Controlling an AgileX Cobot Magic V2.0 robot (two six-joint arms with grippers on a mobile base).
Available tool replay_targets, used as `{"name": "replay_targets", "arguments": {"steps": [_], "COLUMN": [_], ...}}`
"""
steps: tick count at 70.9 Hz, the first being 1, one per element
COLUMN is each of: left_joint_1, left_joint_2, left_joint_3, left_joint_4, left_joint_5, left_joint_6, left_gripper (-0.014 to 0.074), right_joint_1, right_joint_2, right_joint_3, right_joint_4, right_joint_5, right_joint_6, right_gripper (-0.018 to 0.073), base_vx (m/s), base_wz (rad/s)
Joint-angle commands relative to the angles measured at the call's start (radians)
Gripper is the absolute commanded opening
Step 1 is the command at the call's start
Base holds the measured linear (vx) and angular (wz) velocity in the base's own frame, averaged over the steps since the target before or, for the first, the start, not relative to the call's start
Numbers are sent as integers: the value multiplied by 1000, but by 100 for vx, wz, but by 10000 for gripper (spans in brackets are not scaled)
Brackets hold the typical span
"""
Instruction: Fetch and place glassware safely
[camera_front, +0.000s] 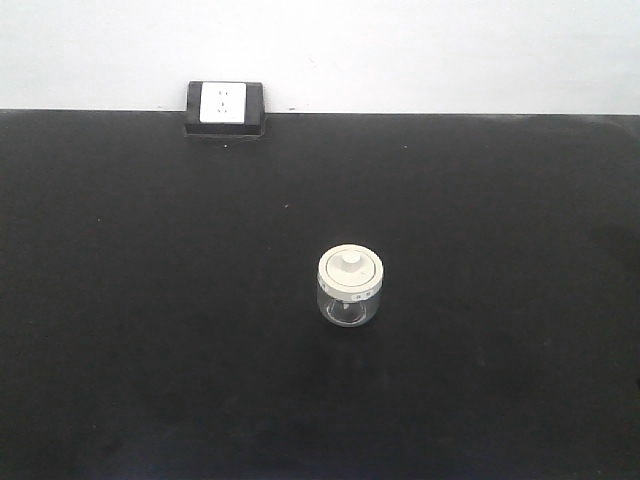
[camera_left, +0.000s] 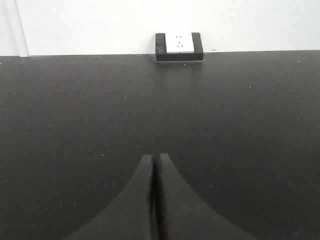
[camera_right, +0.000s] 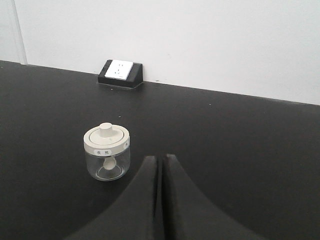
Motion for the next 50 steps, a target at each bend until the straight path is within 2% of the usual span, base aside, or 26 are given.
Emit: {"name": "replay_targets", "arguments": {"steps": [1, 50], "left_joint_1": [-5, -5], "left_joint_2": [-12, -12], "left_joint_3": [26, 26], "left_joint_4": [-9, -9], "left_joint_5": [-78, -78], "left_joint_6": [-7, -7], "left_gripper": [-7, -7], "right_joint_1": [-5, -5], "right_joint_2": [10, 10], "right_joint_3": [-24, -24], "right_joint_4": [-12, -12], "right_joint_5": [-71, -71], "right_joint_6": [0, 0], "right_gripper": [-3, -3], "base_vx": [0, 0], "base_wz": [0, 0]}}
